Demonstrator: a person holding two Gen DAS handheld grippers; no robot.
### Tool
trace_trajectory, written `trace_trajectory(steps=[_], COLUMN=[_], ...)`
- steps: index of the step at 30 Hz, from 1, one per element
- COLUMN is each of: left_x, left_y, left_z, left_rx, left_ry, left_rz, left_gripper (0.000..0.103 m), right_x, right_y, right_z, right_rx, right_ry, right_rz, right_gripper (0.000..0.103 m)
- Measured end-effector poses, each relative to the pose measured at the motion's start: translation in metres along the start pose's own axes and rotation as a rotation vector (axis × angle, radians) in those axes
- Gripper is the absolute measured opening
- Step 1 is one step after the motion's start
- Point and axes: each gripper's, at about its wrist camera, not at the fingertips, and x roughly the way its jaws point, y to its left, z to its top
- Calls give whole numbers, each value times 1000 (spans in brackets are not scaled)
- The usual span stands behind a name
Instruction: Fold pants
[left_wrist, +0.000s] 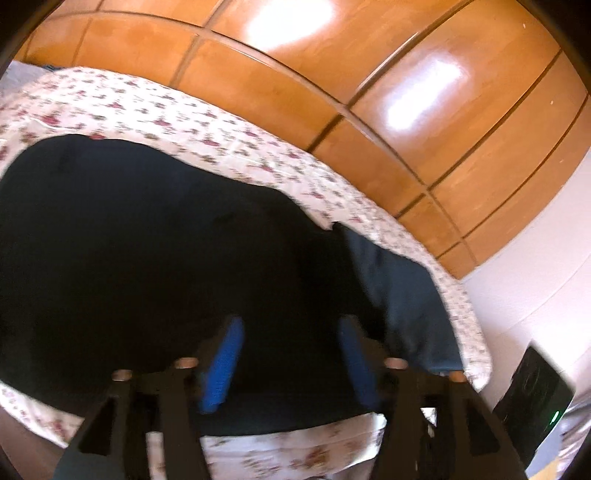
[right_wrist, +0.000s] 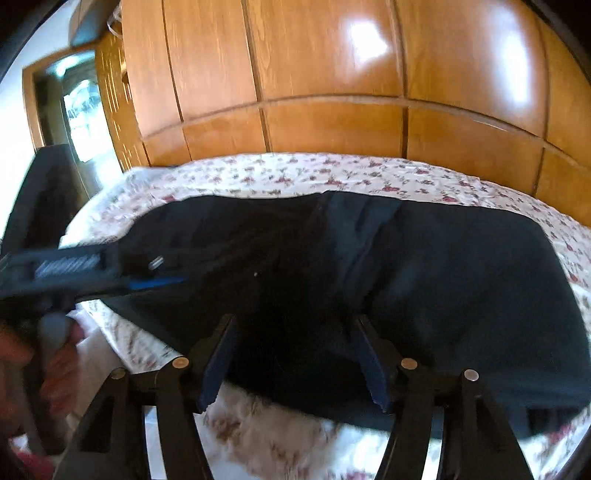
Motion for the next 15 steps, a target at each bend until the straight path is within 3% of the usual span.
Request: trace_trajectory(steps=[4,10,13,15], left_x=[15,47,63,76], left_y=[-14,-33,-41,-43], left_z=[12,18,12,7], left_rx=[-29,-7,12,12], left_ry=[18,69,114,159], left_rz=[-81,-60,-42,-30], left_gripper=[68,69,67,64], right_x=[-41,-91,-88,-86], right_y=[-35,-107,-137,-146], right_z=[-17,-49,-59,-60], right_rx=[124,374,481,496], right_ry=[-65,-107,-64,-81], right_rz=[-105,-406,-413,-384], right_gripper=[64,64,64,64])
